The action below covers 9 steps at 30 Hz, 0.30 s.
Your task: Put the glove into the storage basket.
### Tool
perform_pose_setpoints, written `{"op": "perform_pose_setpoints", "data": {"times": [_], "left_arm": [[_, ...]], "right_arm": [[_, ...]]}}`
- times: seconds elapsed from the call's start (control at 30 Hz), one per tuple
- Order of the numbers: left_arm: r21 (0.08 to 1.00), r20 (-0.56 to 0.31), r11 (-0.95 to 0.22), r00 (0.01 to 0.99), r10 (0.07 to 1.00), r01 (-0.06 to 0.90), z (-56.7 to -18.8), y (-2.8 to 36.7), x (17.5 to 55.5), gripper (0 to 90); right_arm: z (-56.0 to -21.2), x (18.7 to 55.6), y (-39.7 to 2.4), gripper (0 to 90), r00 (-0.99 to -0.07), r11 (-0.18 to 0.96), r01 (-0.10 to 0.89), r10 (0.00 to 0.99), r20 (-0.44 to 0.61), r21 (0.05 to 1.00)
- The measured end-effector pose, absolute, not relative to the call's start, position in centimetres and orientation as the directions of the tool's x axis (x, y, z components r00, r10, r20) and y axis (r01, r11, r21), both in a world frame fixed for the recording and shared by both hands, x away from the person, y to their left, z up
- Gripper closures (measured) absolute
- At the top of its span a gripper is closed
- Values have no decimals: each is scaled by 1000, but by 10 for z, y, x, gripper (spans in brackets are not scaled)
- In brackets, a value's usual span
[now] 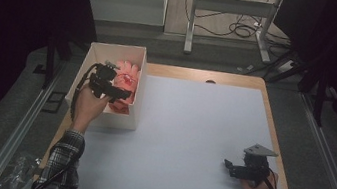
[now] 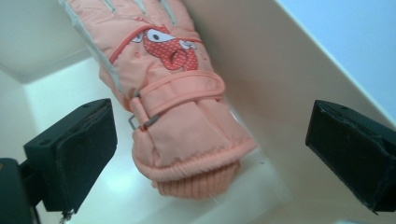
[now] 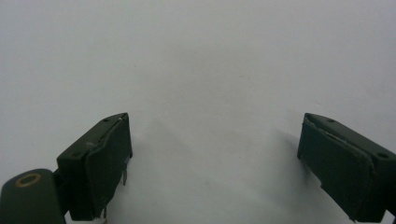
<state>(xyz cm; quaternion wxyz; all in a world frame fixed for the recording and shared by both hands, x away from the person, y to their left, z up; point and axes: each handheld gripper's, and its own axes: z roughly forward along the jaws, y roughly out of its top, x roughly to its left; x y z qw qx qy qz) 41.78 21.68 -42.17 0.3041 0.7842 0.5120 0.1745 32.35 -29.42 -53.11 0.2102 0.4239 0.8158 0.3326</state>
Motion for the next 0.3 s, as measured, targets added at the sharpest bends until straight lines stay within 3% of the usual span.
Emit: {"op": "perform_pose_setpoints", "data": {"times": [0.3], "left_arm": [[664, -34, -296, 423, 906, 687, -420, 218, 408, 23]], "right_arm": [[-531, 323, -294, 101, -552, 420, 552, 831, -61, 721]]}}
